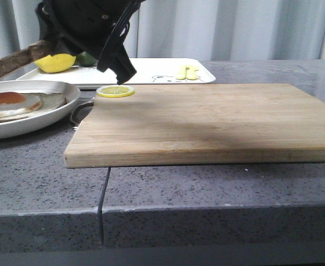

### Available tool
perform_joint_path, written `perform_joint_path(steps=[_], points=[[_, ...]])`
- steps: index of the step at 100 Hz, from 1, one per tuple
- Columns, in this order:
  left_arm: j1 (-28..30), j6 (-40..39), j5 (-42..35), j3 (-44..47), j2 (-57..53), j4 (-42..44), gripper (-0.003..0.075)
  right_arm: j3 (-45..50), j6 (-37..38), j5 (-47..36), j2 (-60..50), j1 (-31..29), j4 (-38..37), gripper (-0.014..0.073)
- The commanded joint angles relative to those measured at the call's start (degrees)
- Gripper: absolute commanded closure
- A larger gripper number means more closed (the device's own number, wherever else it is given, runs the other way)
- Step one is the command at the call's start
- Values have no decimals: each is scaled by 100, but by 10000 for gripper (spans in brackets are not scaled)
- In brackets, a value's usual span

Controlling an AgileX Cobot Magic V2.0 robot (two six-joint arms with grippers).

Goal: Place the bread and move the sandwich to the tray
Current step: 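Carry the bread with the right gripper over the egg toast on the plate, then lower the bread onto the egg, open the right gripper and withdraw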

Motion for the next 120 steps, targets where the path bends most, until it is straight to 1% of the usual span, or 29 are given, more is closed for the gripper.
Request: perform_joint_path(steps=[1, 8, 37, 71, 83, 88, 95, 114, 120], points=[[11, 16, -314, -193, 8, -152, 281, -225, 203, -45, -248, 49, 205, 652], [11, 16, -314, -193, 8, -152, 281, -225, 305, -22, -195, 67, 205, 652], [11, 16, -314, -193, 8, -152, 281, -225, 319, 60, -124, 99, 205, 652], [11, 16, -314, -193, 8, -152, 281, -131, 210, 149, -117, 99, 205, 652], [11, 16, -314, -193, 8, -152, 281, -70, 184, 154, -117, 99, 205, 641], [11, 16, -314, -193, 8, -152, 281, -43, 121, 171, -117, 99, 205, 622], [11, 16, -314, -193, 8, -152, 281, -20, -20, 245, -117, 99, 205, 571], [11, 16, -314, -193, 8, -152, 281, 3, -190, 315, -117, 99, 205, 356], [11, 16, -314, -193, 8, -152, 281, 3, -196, 305, -117, 99, 205, 302]])
